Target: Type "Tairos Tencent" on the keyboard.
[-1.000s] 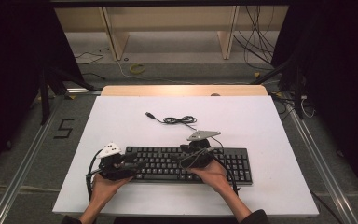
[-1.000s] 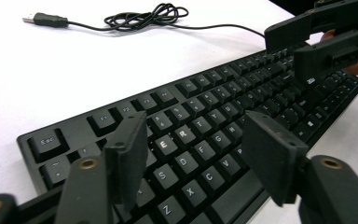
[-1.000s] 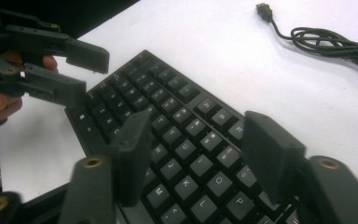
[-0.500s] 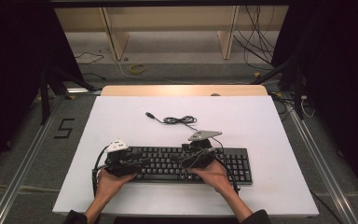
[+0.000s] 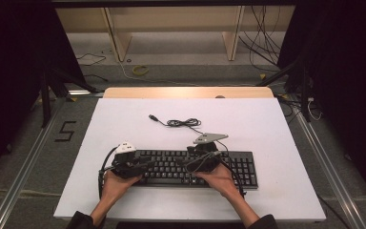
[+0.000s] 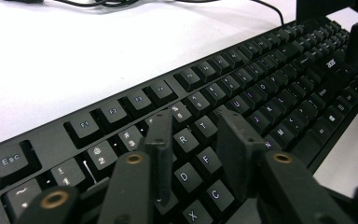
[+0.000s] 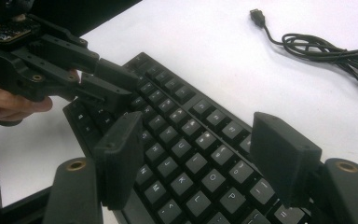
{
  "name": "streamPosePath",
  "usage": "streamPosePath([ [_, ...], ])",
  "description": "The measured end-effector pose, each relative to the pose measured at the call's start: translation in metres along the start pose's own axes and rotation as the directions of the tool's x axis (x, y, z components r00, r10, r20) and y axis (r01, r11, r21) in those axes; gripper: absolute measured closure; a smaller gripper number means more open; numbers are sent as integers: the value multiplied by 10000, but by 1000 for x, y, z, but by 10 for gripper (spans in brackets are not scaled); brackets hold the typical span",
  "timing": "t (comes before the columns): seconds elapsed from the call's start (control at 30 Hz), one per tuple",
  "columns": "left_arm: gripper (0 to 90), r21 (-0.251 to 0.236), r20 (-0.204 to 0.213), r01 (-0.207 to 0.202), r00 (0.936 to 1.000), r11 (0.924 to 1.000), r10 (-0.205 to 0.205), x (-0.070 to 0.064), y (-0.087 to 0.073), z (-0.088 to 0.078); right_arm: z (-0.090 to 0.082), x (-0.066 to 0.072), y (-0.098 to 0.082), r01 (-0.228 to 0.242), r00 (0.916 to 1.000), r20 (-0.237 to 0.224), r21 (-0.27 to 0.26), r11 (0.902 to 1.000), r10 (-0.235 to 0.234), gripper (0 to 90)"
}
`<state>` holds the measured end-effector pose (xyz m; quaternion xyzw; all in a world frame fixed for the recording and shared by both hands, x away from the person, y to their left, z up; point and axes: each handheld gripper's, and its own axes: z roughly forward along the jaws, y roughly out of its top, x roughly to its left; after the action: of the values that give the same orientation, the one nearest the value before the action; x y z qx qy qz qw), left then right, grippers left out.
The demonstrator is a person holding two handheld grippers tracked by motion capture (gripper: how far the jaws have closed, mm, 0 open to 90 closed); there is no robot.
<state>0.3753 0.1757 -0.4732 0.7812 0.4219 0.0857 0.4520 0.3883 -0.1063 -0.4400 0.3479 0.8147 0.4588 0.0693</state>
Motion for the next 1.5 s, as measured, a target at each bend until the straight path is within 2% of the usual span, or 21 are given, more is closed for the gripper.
streamPosePath([
  [0.33, 829, 399, -82, -340, 9994, 9986, 343, -3, 3, 8, 0, 0, 0, -1, 10000, 5, -3, 10000, 1, 359],
  [0.47, 862, 542, -75, -489, 9988, 9973, 493, -4, 4, 11, -1, -1, 0, 12, 10000, 22, -17, 10000, -12, 360],
  [0.57, 885, 577, -103, -454, 9989, 9973, 461, -5, 4, 14, -1, -1, 0, -17, 10000, 39, -10, 10000, 17, 360],
  [1.5, 894, 874, -324, -480, 9982, 9950, 510, -3, 3, 23, 0, -1, 0, -35, 10000, 81, -12, 10000, 35, 360],
])
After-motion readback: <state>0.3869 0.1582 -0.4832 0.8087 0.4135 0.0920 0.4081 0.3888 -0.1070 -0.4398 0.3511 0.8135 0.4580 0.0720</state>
